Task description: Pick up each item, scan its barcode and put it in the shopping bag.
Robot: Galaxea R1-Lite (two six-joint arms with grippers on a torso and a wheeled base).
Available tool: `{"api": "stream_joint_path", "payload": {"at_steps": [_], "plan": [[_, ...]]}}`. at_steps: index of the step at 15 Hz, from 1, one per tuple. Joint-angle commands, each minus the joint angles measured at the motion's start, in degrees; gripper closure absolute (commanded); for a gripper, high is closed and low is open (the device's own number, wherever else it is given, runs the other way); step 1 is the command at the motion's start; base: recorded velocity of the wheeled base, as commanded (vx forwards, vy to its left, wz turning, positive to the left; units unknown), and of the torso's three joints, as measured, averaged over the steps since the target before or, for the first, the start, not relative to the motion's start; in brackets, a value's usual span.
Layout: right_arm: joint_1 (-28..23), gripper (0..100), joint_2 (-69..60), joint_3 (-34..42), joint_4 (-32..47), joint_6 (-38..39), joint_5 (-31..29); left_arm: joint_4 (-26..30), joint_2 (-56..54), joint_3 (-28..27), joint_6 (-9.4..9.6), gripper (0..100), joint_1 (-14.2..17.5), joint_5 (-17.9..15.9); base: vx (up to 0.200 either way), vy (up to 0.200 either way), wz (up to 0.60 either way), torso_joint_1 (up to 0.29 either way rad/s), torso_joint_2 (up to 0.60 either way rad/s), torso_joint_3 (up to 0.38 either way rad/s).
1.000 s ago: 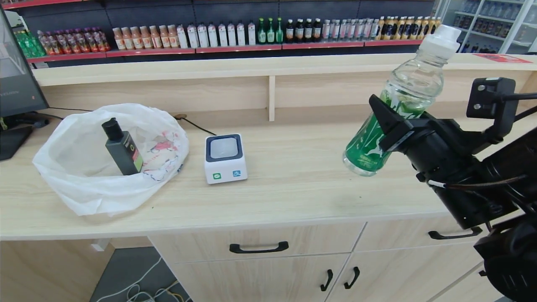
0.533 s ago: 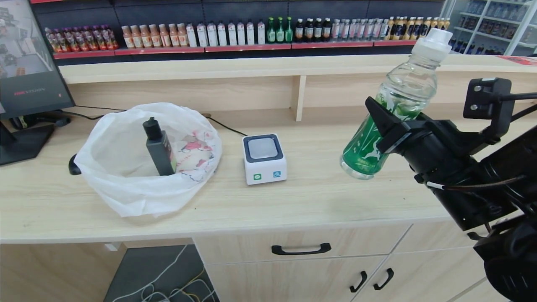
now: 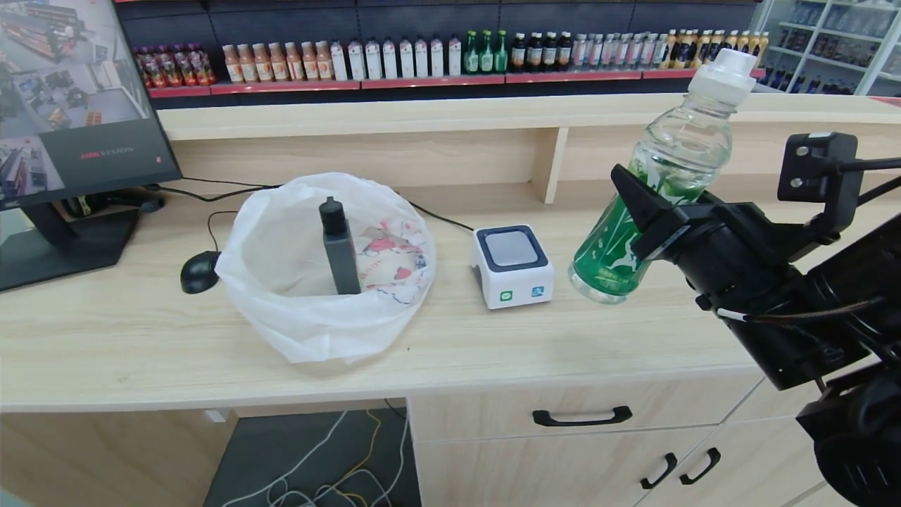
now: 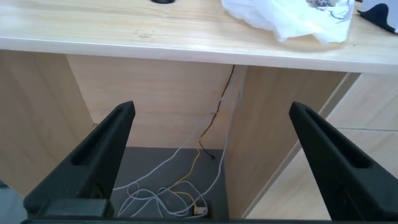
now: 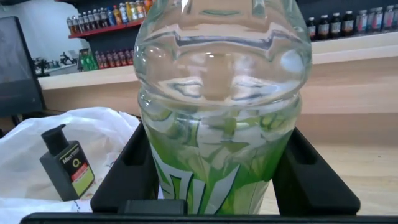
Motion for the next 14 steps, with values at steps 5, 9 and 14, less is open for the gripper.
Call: {"api": "stream_joint_path", "payload": {"at_steps": [5,9,14], "plan": [[0.81,100,-0.02,-0.6,-0.09,0.37,0.01,0.0,-0.02,0.0,0.16,0,0.01,0.02,0.0,0.16,0.0,0.0,0.0,0.0],[1.51,100,-0.19,-0.07,-0.09,3.36,0.1,0.0,-0.02,0.0,0.16,0,0.01,0.02,0.0,0.0,0.0,0.0,0.0,0.0],[1.42,100,5.96,-11.14,-0.09,12.94,0.27,0.0,-0.02,0.0,0.25,0,0.01,0.02,0.0,0.0,0.0,0.0,0.0,0.0]]}}
